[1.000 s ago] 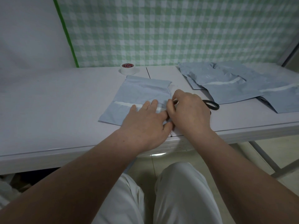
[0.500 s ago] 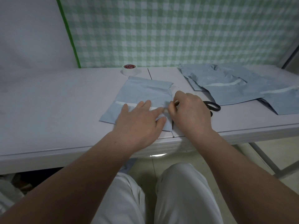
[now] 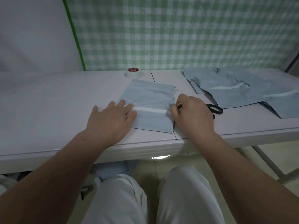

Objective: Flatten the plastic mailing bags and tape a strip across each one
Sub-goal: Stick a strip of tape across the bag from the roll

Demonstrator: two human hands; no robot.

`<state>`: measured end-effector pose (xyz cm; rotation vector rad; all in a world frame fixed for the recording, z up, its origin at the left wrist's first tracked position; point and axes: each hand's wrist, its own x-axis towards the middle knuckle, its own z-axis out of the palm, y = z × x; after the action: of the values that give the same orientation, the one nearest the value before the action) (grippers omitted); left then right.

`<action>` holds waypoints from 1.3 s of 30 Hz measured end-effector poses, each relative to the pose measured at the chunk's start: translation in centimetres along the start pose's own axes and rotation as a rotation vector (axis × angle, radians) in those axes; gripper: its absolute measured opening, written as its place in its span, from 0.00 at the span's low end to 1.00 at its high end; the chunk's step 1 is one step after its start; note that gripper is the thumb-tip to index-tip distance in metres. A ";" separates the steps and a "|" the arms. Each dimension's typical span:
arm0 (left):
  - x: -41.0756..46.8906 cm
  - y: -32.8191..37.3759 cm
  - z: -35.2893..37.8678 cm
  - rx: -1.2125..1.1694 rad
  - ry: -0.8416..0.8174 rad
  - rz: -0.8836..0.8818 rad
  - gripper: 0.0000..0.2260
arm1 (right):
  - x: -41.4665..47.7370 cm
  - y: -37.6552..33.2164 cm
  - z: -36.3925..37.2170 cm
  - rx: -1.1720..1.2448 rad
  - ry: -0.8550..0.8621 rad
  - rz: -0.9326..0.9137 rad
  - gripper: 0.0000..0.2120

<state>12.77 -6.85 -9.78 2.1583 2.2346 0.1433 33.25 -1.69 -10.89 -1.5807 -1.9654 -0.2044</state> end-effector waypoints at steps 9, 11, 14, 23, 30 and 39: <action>0.2 -1.6 0.0 -0.020 0.034 -0.096 0.17 | 0.0 0.0 0.0 0.008 0.013 0.005 0.09; 0.2 -1.7 0.0 -0.016 0.043 -0.125 0.18 | 0.0 0.1 0.1 0.014 0.016 0.001 0.09; 0.2 -1.6 0.1 0.005 0.052 -0.144 0.19 | 0.0 0.2 0.1 0.027 0.015 -0.005 0.09; 0.0 0.9 -0.4 0.099 0.161 0.066 0.20 | -0.1 0.3 0.1 0.052 0.010 -0.009 0.10; -0.4 8.0 0.7 -0.005 0.042 0.397 0.22 | 0.0 0.4 0.2 0.099 0.040 -0.050 0.10; -0.9 4.0 -0.3 -0.013 -0.034 0.140 0.21 | -0.1 0.5 0.0 0.074 0.021 -0.057 0.08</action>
<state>16.76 -7.63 -9.16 2.2917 2.0591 0.1228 33.72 -1.61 -11.09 -1.4711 -1.9810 -0.1680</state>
